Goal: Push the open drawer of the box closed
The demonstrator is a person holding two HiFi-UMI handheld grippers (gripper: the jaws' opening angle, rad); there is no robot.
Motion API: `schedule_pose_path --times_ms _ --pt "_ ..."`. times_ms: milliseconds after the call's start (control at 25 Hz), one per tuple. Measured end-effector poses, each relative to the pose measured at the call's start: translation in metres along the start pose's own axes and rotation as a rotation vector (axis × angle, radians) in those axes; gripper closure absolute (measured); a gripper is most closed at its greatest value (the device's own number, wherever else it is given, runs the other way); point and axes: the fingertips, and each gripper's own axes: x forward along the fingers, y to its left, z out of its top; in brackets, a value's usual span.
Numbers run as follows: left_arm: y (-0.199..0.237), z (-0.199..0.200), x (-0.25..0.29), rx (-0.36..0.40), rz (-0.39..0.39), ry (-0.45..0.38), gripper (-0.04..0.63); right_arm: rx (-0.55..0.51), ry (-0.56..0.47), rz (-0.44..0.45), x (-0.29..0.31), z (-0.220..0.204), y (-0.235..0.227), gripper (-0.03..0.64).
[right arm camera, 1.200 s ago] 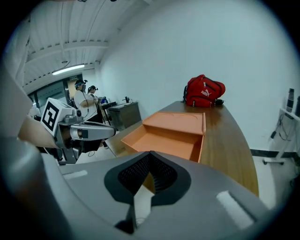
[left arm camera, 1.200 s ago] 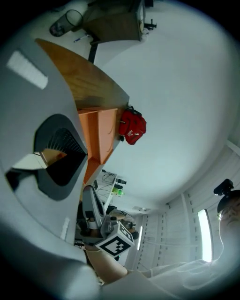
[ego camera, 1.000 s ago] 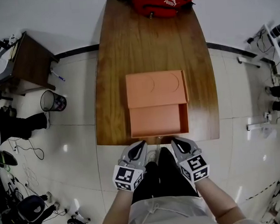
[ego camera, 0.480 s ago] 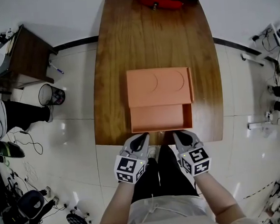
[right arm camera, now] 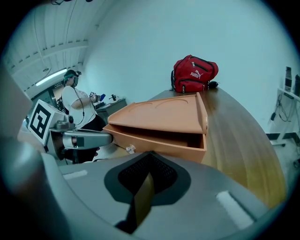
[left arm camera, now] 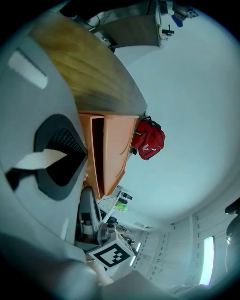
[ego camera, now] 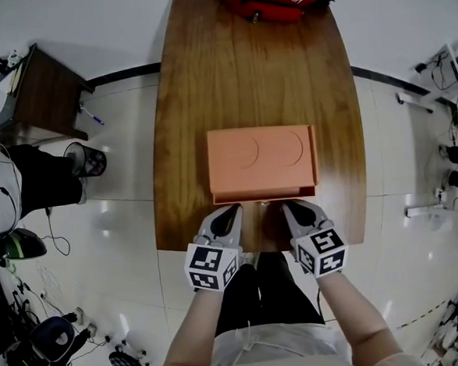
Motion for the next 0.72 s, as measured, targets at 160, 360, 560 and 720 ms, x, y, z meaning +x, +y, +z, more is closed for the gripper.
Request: schedule_pose_path --times_ms 160,360,560,720 --pt "0.009 0.008 0.01 -0.019 0.015 -0.01 0.588 0.004 -0.004 0.005 0.01 0.009 -0.007 0.616" --pt "0.014 0.014 0.017 0.01 0.035 -0.01 0.588 0.005 -0.009 0.02 0.016 0.015 -0.011 0.616" --pt "0.009 0.014 0.015 0.009 0.031 -0.002 0.588 0.045 -0.019 0.016 0.009 0.016 -0.016 0.615" --pt "-0.011 0.034 -0.006 0.038 -0.006 -0.067 0.588 0.027 -0.08 0.02 -0.012 0.033 -0.004 0.617"
